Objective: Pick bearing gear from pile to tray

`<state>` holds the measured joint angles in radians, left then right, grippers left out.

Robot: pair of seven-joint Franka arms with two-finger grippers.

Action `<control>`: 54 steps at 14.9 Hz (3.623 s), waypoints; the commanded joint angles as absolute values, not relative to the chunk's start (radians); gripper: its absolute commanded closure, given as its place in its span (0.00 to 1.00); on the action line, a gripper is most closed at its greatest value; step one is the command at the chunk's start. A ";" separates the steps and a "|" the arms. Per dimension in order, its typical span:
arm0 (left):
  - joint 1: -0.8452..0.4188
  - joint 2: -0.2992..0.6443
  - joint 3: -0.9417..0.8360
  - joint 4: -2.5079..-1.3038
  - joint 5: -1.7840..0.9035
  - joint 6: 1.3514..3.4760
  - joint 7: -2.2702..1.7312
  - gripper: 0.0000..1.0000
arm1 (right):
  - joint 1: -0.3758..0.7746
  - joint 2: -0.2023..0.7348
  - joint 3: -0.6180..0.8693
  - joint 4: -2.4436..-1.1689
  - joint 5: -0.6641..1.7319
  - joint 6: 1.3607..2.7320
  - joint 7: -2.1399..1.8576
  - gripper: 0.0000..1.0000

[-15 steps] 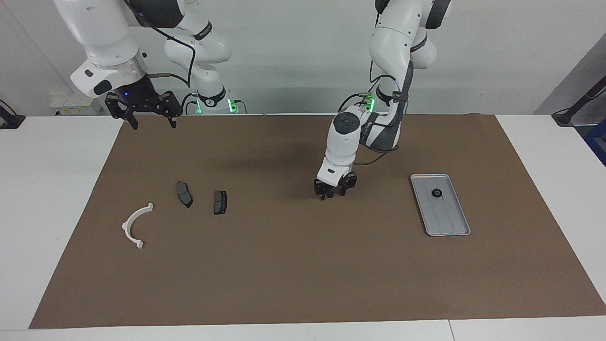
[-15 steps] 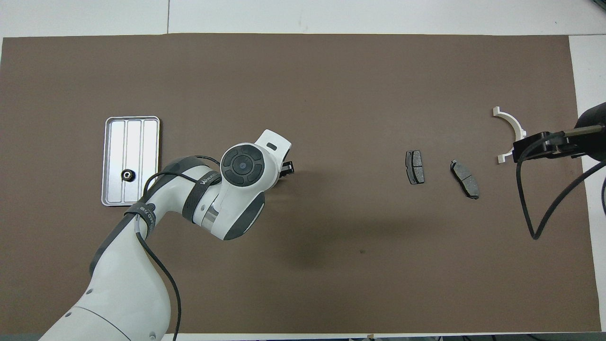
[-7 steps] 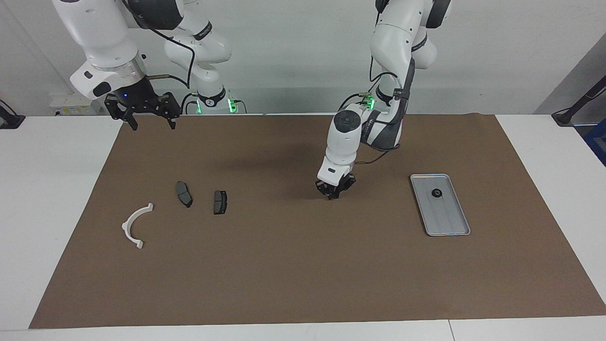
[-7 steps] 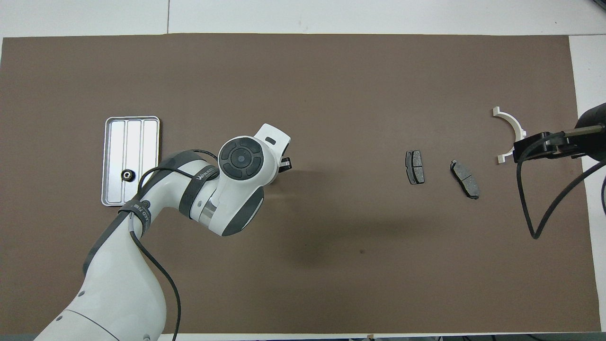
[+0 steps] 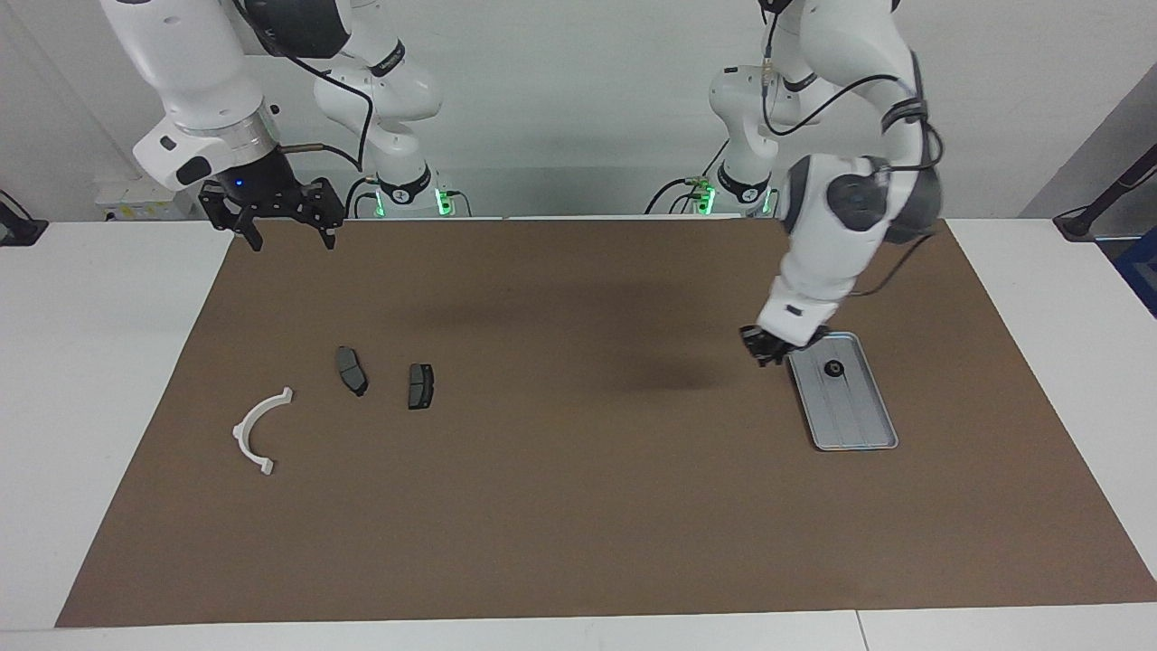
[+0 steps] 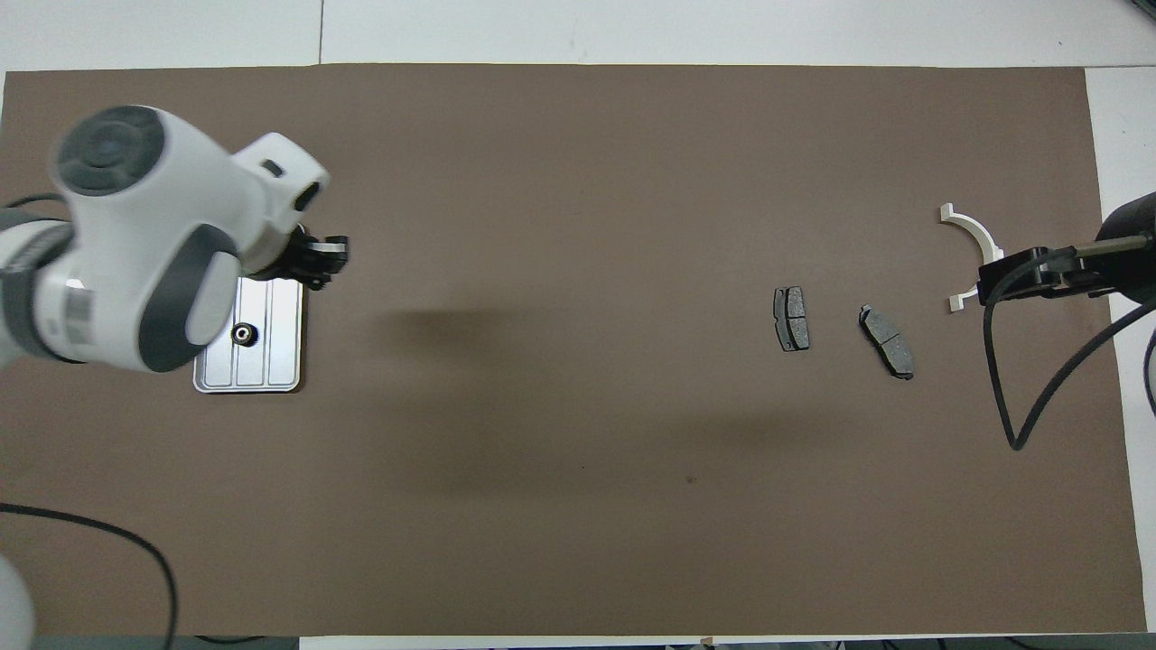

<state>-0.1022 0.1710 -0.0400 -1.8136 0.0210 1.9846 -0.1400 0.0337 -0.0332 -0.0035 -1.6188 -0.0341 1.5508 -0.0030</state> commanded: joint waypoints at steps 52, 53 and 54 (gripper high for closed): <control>-0.038 -0.075 -0.103 -1.632 -0.002 1.578 -0.078 0.00 | 0.041 -0.051 0.003 -1.640 -0.014 1.574 0.038 0.00; -0.043 -0.081 -0.104 -1.646 -0.002 1.582 -0.077 0.00 | 0.041 -0.051 0.003 -1.638 -0.014 1.575 0.040 0.00; -0.044 -0.084 -0.104 -1.655 -0.002 1.585 -0.074 0.00 | 0.041 -0.052 0.003 -1.640 -0.014 1.575 0.040 0.00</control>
